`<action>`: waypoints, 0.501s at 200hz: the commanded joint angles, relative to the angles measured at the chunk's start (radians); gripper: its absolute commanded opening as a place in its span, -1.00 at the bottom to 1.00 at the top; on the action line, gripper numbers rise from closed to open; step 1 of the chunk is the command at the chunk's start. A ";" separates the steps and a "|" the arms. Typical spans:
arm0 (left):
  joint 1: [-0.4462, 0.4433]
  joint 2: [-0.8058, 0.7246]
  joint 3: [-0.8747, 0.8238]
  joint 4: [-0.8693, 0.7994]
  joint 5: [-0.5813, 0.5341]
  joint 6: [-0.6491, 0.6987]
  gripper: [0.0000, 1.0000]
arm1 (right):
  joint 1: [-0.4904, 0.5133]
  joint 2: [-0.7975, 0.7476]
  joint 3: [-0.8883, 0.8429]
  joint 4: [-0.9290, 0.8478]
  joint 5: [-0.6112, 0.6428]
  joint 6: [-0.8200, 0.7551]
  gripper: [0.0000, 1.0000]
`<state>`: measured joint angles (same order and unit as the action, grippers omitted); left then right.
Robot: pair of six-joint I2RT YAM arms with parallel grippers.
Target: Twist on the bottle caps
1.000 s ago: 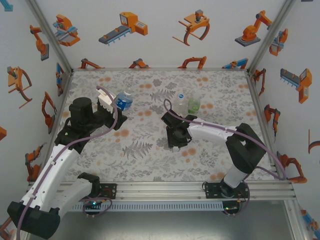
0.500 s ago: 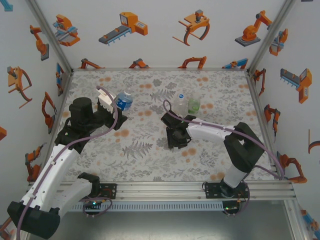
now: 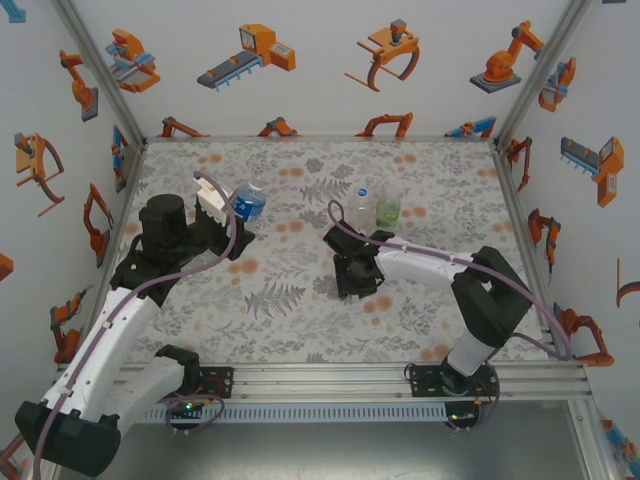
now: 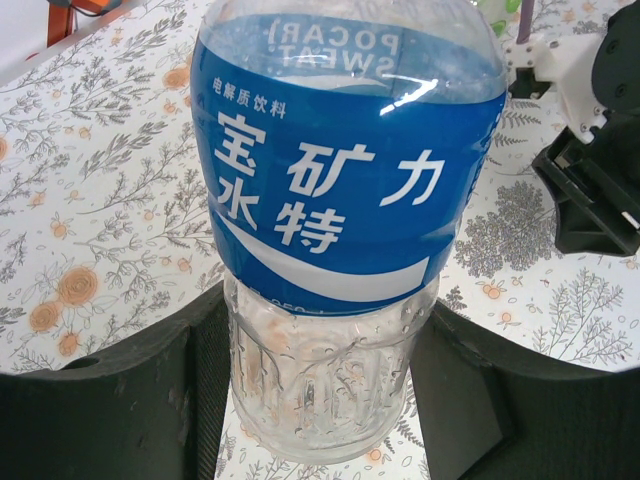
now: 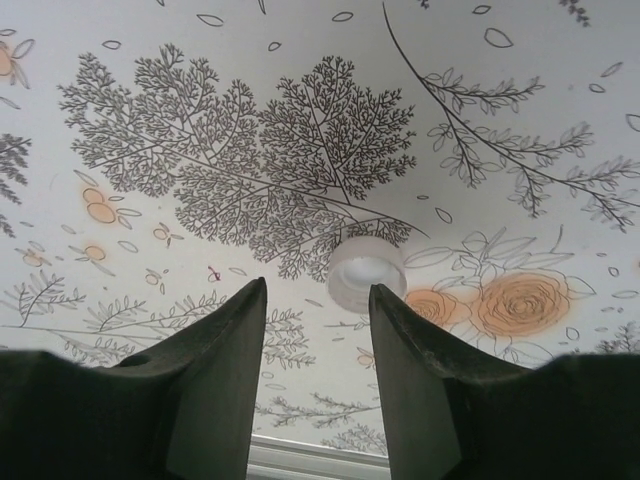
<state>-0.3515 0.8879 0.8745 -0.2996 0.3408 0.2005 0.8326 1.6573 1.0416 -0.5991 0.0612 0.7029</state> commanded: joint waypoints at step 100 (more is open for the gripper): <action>0.007 0.003 0.004 0.024 0.027 0.009 -0.99 | -0.004 0.008 -0.001 -0.043 0.047 -0.016 -0.03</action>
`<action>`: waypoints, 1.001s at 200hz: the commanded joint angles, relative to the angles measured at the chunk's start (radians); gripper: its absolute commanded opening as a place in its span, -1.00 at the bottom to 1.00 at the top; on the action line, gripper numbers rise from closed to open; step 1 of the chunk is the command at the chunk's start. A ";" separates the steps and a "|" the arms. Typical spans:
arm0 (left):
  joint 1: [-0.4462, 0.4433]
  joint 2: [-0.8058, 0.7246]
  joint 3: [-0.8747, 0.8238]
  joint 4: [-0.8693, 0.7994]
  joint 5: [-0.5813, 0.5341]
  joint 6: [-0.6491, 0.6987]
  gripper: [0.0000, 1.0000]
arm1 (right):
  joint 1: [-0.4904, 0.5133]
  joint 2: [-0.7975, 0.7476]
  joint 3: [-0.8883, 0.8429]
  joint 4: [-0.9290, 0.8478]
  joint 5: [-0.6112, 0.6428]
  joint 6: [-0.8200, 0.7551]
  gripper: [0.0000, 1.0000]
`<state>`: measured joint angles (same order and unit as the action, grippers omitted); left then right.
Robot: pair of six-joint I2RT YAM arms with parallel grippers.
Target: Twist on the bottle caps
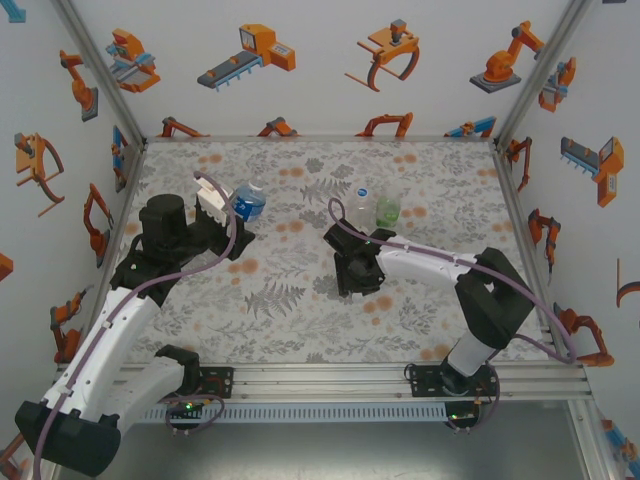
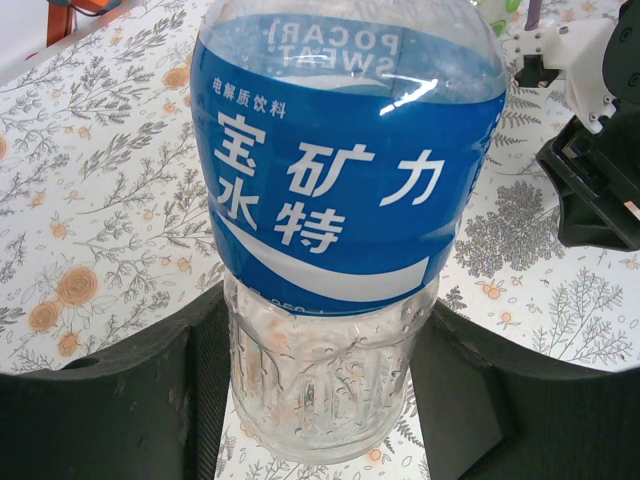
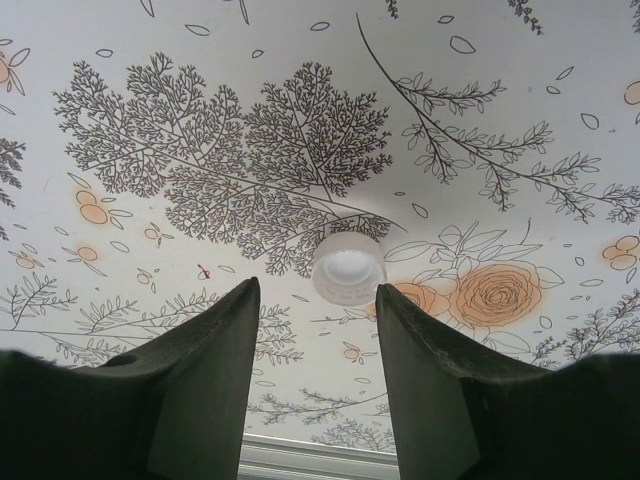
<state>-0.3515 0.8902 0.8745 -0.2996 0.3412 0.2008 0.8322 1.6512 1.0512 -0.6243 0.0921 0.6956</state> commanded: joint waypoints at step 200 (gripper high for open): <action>0.007 0.006 0.006 0.023 0.031 0.010 -0.98 | -0.004 -0.049 0.005 -0.012 0.027 -0.009 -0.09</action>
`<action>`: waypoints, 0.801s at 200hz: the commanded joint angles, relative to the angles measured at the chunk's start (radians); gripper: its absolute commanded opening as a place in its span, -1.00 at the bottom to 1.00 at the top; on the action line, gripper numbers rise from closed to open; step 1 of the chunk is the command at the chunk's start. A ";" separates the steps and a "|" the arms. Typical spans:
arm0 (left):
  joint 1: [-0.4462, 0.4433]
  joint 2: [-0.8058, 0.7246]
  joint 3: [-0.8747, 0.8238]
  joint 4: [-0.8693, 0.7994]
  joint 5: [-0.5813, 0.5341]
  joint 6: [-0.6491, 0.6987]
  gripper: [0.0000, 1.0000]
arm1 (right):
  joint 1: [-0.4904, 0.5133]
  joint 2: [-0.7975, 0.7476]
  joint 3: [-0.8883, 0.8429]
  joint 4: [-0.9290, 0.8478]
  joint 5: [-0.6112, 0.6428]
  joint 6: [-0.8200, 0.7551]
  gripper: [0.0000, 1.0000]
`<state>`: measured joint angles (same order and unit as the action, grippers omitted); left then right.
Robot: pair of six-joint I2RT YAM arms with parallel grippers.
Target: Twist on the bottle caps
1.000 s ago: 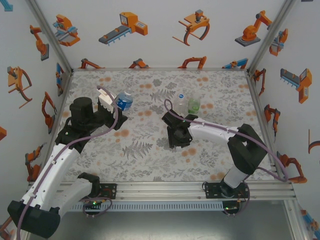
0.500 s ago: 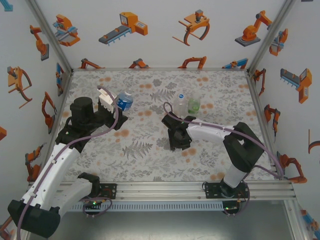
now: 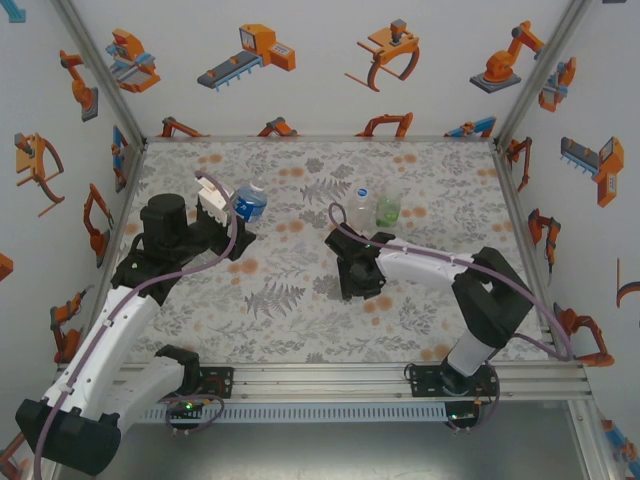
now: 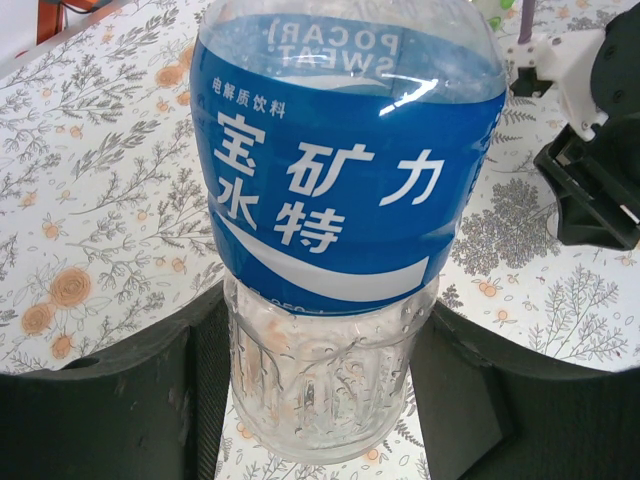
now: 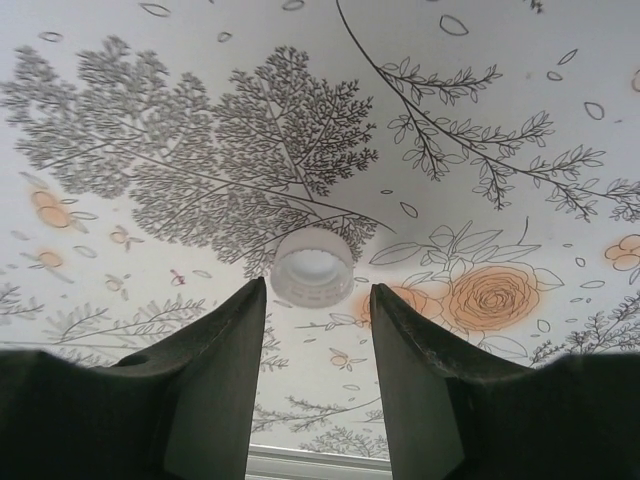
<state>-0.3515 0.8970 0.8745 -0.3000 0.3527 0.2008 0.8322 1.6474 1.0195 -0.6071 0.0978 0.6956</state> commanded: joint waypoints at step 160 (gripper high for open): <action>0.007 0.003 0.006 0.021 0.022 0.010 -0.98 | -0.004 0.025 0.029 0.002 -0.008 -0.010 -0.18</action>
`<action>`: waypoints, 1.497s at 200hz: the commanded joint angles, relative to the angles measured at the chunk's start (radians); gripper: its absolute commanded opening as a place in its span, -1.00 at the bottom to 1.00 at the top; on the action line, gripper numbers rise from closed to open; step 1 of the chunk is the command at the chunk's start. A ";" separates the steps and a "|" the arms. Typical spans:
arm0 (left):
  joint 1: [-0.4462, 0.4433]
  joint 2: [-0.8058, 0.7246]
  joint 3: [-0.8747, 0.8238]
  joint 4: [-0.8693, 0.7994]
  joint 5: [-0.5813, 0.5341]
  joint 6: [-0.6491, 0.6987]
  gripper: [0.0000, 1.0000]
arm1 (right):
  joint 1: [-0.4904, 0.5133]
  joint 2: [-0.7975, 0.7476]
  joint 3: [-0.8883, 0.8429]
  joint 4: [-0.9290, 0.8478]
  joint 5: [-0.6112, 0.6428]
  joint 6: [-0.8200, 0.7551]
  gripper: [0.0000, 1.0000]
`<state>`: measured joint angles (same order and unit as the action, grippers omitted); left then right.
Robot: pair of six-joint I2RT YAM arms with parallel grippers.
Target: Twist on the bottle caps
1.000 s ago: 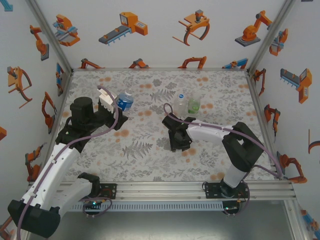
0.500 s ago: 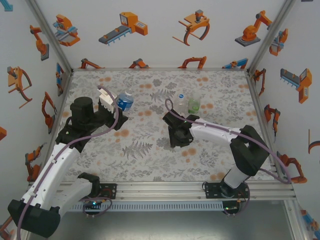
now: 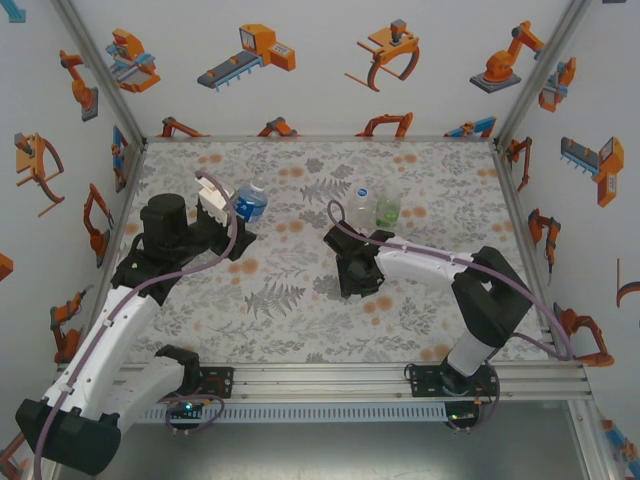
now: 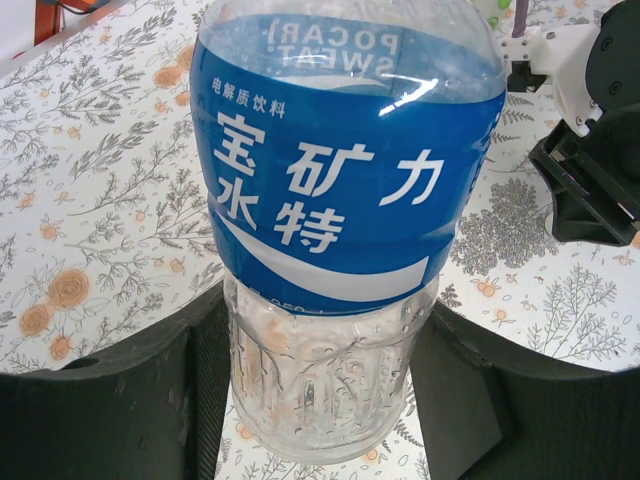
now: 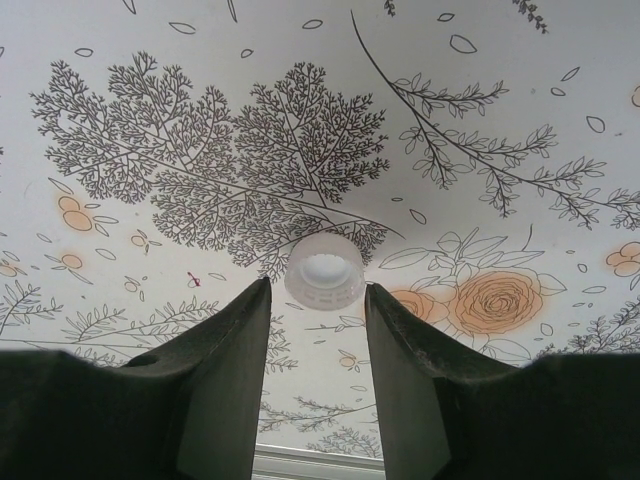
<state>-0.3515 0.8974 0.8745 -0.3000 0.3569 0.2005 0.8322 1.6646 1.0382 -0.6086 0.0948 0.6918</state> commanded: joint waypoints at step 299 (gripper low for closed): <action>0.006 0.023 0.008 0.020 0.021 0.010 -0.99 | -0.004 0.072 -0.018 0.101 -0.062 0.005 -0.42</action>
<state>-0.3515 0.9173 0.8745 -0.3000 0.3595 0.2008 0.8322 1.7214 1.0290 -0.5358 0.0612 0.6922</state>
